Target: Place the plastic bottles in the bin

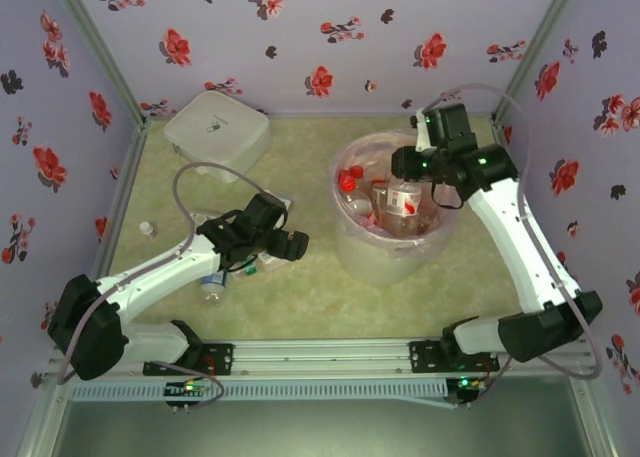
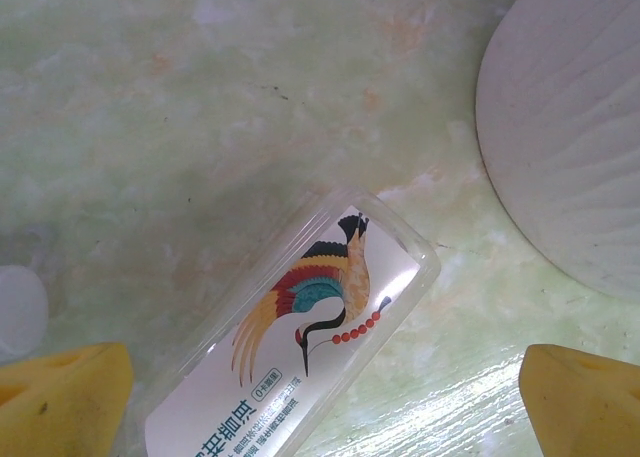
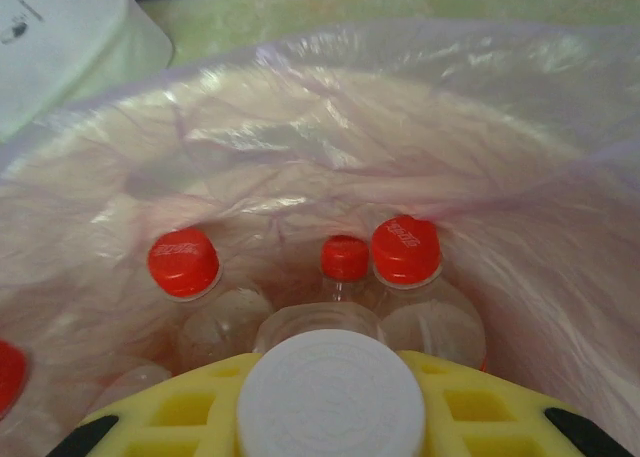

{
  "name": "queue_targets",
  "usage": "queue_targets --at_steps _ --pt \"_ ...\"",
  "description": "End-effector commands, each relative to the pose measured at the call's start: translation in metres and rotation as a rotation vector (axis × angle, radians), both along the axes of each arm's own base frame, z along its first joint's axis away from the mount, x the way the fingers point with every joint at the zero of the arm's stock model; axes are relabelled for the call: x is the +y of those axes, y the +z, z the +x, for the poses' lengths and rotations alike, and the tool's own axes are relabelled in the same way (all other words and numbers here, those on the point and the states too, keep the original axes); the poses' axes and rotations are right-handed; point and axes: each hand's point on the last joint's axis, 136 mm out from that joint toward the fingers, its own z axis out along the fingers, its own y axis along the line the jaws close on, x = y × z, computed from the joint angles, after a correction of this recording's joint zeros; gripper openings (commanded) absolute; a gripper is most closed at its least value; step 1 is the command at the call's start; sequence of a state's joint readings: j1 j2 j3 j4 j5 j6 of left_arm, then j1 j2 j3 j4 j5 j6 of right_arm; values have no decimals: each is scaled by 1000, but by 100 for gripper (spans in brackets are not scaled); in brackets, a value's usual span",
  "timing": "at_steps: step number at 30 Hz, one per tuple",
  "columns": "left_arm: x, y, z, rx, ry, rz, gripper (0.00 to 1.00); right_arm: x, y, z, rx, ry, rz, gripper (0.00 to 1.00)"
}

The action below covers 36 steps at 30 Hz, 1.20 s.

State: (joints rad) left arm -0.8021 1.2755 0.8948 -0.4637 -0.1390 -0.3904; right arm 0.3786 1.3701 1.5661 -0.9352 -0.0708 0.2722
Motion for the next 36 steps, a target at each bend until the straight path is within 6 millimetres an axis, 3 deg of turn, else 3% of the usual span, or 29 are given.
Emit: queue_targets --at_steps 1,4,6,8,11,14,19,25,32,36 --pt "6 -7 4 -5 35 13 100 12 -24 3 54 10 -24 0" --pt "7 -10 4 -5 38 14 100 16 -40 6 69 14 -62 0" --pt "7 -10 4 -4 38 15 100 21 -39 6 47 27 -53 11" --pt "8 -13 4 -1 37 24 100 22 -28 5 15 29 -39 31" --pt "12 -15 1 13 35 46 100 15 -3 1 -39 16 -38 47" --pt "19 -18 -3 35 21 88 100 6 21 -6 -87 8 -48 59" --pt "27 -33 -11 88 -17 169 100 -8 46 -17 -153 -10 -78 71" --pt "34 -54 -17 149 -40 241 100 -23 72 -29 -225 -39 -75 77" --pt "36 -84 -19 208 -48 309 100 -24 68 -31 -224 -41 -71 77" --pt "31 -86 -17 201 -46 301 94 -25 70 -33 -234 -39 -62 78"
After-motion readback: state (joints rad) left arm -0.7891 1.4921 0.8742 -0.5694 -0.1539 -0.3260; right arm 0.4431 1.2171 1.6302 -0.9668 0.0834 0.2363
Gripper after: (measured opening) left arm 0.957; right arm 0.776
